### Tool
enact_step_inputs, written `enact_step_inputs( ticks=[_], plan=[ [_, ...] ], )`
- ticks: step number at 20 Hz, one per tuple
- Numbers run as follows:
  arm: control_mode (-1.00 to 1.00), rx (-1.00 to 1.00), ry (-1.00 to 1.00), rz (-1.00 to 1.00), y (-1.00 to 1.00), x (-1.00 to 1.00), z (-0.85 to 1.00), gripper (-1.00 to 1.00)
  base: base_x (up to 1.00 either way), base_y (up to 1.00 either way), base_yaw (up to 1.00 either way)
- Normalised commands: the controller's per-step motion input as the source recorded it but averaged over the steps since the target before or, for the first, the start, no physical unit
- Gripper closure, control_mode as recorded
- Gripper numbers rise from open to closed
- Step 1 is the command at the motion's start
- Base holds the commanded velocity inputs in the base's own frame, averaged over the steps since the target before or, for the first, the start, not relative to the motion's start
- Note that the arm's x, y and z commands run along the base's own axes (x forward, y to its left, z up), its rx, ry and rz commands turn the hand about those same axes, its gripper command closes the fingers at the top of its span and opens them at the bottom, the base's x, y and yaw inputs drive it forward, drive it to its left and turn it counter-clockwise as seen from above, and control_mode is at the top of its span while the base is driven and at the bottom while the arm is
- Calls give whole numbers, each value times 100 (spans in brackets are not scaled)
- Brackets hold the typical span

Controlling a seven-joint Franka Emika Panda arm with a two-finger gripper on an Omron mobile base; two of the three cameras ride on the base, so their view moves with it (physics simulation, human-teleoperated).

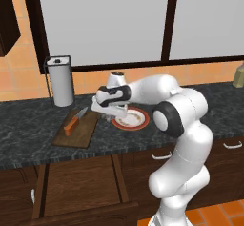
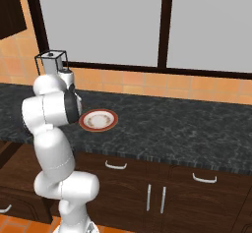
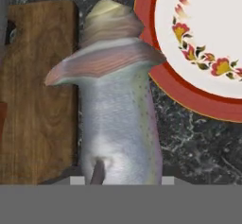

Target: Pick up the knife from the drawer and place it on the cutting board. Then place the meat from the plate to the cutting board.

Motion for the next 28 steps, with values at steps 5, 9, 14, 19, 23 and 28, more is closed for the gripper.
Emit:
enact_step_inputs(
  ticks=[5,9,14,19,23,28],
  plan=[
    [-100,0,5,0,96,-9,29,100,0,0,0],
    [-100,0,13,-11,46,0,0,100,0,0,0],
    [-100,-1,9,-12,38,0,-9,100,0,0,0],
    [-100,-1,6,-9,20,2,-23,-100,0,0,0],
    [-100,0,0,-1,0,3,-7,-100,0,0,0],
    [-100,8,-3,1,-31,-15,25,-100,0,0,0]
  ],
)
